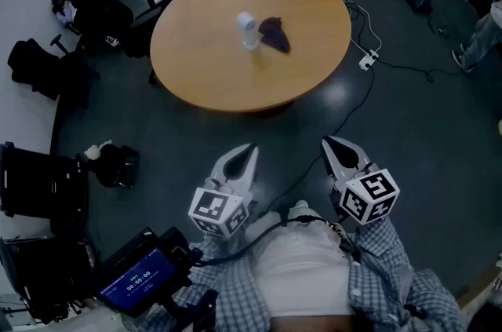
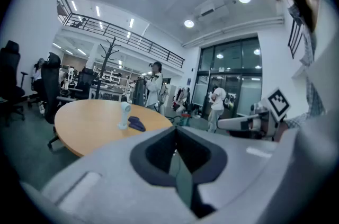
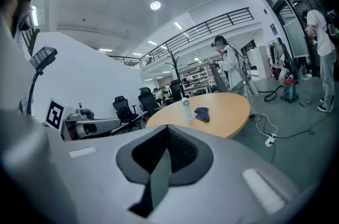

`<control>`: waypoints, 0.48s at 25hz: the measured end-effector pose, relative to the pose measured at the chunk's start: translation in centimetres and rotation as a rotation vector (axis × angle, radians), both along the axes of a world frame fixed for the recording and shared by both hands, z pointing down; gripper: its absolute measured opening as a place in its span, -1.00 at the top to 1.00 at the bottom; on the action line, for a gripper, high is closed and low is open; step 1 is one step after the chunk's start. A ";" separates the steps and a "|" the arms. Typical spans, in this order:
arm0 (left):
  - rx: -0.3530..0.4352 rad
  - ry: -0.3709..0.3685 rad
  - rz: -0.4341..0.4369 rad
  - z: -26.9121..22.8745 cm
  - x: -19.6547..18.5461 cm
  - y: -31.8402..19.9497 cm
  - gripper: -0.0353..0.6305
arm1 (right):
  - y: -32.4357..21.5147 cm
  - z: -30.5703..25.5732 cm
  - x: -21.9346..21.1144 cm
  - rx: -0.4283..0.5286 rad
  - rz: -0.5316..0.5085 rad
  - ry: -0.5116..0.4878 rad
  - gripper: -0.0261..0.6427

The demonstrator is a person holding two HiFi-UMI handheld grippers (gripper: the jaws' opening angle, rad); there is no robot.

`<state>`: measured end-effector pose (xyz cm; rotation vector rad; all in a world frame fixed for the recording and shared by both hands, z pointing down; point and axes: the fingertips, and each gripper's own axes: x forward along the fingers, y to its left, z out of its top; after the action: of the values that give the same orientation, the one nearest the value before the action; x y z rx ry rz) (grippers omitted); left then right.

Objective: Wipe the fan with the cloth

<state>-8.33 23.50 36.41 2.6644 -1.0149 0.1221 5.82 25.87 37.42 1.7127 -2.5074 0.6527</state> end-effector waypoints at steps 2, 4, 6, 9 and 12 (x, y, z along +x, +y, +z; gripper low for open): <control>0.001 -0.005 -0.012 -0.3 0.0 -0.3 0.89 | -0.1 0.0 0.0 0.001 -0.002 0.000 0.92; 0.001 -0.006 -0.022 -0.6 0.0 -0.6 0.89 | -0.1 0.0 0.0 0.001 -0.006 -0.001 0.92; 0.003 -0.005 -0.018 -0.6 0.1 -0.5 0.89 | -0.2 0.0 0.0 0.001 -0.010 0.000 0.92; 0.000 -0.004 -0.006 -0.2 0.2 -0.3 0.89 | -0.4 -0.1 0.0 0.002 -0.013 0.000 0.92; 0.002 -0.005 -0.008 -0.2 0.4 -0.4 0.89 | -0.7 0.0 0.2 0.001 -0.015 -0.005 0.92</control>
<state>-7.96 23.10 36.20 2.6625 -1.0270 0.1260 6.00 25.19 37.38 1.6935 -2.5217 0.6550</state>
